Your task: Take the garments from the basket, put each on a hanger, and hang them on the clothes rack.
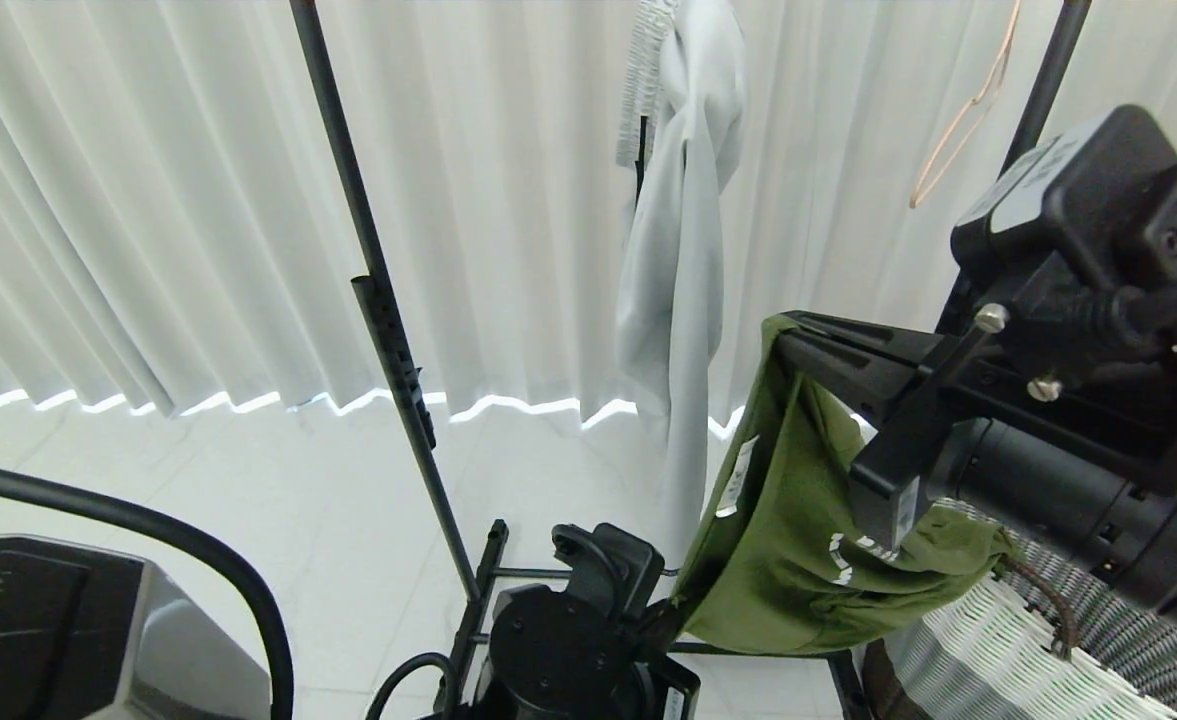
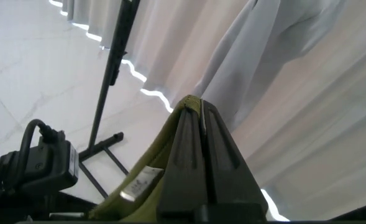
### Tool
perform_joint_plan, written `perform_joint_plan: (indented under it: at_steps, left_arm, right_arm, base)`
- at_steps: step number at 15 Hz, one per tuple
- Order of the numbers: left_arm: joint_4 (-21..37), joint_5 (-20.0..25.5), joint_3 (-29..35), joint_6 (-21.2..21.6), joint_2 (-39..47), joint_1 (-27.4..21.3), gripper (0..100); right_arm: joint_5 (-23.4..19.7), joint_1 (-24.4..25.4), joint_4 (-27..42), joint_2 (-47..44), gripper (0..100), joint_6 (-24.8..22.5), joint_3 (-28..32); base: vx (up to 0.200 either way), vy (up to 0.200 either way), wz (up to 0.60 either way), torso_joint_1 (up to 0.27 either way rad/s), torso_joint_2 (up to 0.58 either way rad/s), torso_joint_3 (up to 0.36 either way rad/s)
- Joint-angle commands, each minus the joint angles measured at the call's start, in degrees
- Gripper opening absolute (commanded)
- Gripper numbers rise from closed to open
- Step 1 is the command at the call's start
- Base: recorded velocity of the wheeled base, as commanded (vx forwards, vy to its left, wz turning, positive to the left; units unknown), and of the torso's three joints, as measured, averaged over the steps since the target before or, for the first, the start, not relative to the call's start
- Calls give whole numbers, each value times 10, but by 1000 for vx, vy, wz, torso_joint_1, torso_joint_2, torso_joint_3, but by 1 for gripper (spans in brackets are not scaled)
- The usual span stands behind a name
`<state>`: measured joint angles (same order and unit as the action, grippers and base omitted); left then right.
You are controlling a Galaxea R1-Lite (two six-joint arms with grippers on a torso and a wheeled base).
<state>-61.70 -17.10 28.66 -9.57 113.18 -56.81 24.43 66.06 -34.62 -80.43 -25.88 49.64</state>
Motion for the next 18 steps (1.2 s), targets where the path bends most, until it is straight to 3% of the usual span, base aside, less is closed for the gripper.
perform_joint_plan:
  at_steps: [1,2,4,5,6,8,10,12,14,16,18]
  left_arm:
    - [0,-7,-8,7,-2,-2,0]
    - [-8,-35,-29,30,-13,-2,0]
    - [-28,-33,-63,66,-62,0,0]
    - [-10,-34,-69,70,-103,22,0]
    - [55,-34,-62,80,-166,50,0]
    - [302,-33,12,87,-337,103,0]
    - [562,-32,136,83,-473,120,0]
    - [712,-32,234,61,-539,121,0]
    - [772,-32,305,48,-553,131,0]
    - [774,-33,328,52,-547,160,0]
    - [773,-33,323,90,-548,160,0]
  right_arm:
    - [0,0,0,0,0,0,0]
    - [1,-1,0,1,0,0,-2]
    - [1,-4,-1,1,0,2,-17]
    - [1,-7,-1,1,0,3,-24]
    - [0,-13,-1,1,0,2,-26]
    - [0,-39,-4,4,0,3,-24]
    - [0,-53,-4,18,0,3,-24]
    - [0,-62,-4,24,0,3,-24]
    - [0,-64,-4,22,0,3,-22]
    - [1,-73,-4,26,0,2,-25]
    - [3,-99,-2,39,0,1,-25]
  base:
    - [0,0,0,0,0,0]
    - [0,0,0,0,0,0]
    - [0,0,0,0,0,0]
    - [0,0,0,0,0,0]
    - [0,0,0,0,0,0]
    - [0,0,0,0,0,0]
    - [0,0,0,0,0,0]
    - [0,0,0,0,0,0]
    - [0,0,0,0,0,0]
    - [0,0,0,0,0,0]
    - [0,0,0,0,0,0]
